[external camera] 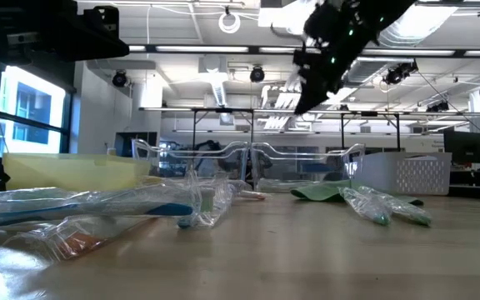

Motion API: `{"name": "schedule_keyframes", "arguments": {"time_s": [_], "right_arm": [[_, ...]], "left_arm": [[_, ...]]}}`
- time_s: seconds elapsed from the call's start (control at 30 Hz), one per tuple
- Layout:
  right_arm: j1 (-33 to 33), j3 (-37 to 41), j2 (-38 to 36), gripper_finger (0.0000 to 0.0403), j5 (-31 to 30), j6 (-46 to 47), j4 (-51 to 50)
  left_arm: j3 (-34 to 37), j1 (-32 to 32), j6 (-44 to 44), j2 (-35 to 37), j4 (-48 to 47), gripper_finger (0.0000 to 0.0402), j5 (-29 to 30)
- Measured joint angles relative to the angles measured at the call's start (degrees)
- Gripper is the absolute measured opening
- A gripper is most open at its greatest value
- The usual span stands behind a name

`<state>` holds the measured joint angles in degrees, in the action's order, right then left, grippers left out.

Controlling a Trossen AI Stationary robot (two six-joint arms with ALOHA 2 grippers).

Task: Pick & Place Toothbrushes
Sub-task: Put the orange toothbrush into the left transparent bin

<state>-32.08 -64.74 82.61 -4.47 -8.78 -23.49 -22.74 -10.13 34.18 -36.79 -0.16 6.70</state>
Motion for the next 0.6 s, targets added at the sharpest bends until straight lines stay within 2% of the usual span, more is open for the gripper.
{"name": "schedule_keyframes", "arguments": {"time_s": [0.13,0.3,0.43,0.6], "right_arm": [[2.83,-0.01,-4.96,0.0091,1.72,1.46,0.14],[6.29,-0.03,-9.06,0.0083,2.10,7.50,1.29],[9.18,-0.03,-10.53,0.0084,2.10,10.83,1.48],[12.60,-0.03,-11.00,0.0083,1.72,10.43,1.98]], "left_arm": [[0.00,-0.01,0.00,-0.01,0.01,0.0021,0.00],[0.00,0.00,-0.01,-0.01,0.02,0.0021,0.00],[0.00,0.00,0.00,-0.01,0.02,0.0021,0.00],[0.00,0.00,-0.01,0.00,0.04,0.0021,0.00]]}}
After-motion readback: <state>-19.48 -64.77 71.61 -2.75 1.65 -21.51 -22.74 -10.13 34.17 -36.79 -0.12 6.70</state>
